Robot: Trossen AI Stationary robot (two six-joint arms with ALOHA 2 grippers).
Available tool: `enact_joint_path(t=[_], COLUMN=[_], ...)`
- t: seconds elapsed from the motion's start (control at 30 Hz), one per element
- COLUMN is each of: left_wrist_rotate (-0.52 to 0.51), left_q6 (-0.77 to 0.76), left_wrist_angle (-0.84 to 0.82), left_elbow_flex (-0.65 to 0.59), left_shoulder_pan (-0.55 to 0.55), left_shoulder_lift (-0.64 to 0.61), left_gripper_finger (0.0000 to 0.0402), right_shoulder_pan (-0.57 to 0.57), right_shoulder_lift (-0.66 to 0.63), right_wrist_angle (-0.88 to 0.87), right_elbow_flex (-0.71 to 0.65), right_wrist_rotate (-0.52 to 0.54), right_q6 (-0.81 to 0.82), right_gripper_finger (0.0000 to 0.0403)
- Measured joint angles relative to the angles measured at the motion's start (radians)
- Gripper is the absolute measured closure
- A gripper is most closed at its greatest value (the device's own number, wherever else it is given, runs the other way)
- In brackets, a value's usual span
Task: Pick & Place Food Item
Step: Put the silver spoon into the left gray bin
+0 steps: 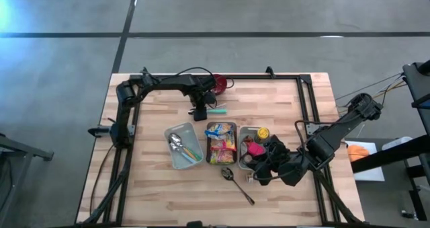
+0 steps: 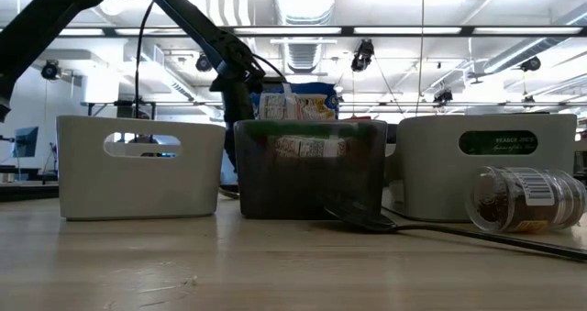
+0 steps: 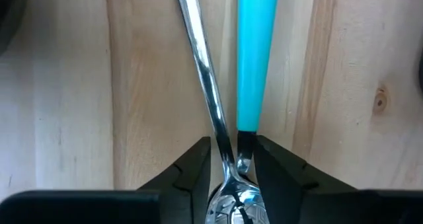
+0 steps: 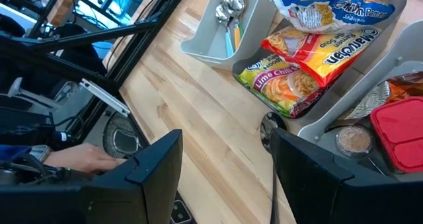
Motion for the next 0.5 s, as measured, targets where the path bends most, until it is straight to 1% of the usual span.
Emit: enact_joint_path(t=[0.13, 0.27, 0.4, 0.5], left_wrist_rotate=[-0.017, -0.043, -0.043, -0.037], left_q6=[0.0, 0.0, 0.0, -0.007], left_wrist_angle=[0.006, 0.013, 0.013, 0.013], left_elbow_flex=[0.0, 0.0, 0.0, 0.0], left_shoulder_pan=[0.0, 0.0, 0.0, 0.0], left_shoulder_lift=[0.0, 0.0, 0.0, 0.0], left_gripper_finger=[0.0297, 0.0324, 0.0352, 0.0362], right_shoulder_pan=[0.0, -0.001, -0.001, -0.001], right_shoulder_lift=[0.0, 0.0, 0.0, 0.0], right_wrist_angle=[0.0, 0.0, 0.0, 0.0], right_elbow_flex=[0.0, 0.0, 0.0, 0.0], right_wrist_rotate=[0.0, 0.0, 0.0, 0.0], right_q6=[0.002, 0.002, 0.004, 0.005], right_gripper_finger=[0.0178, 0.0178, 0.0178, 0.0178])
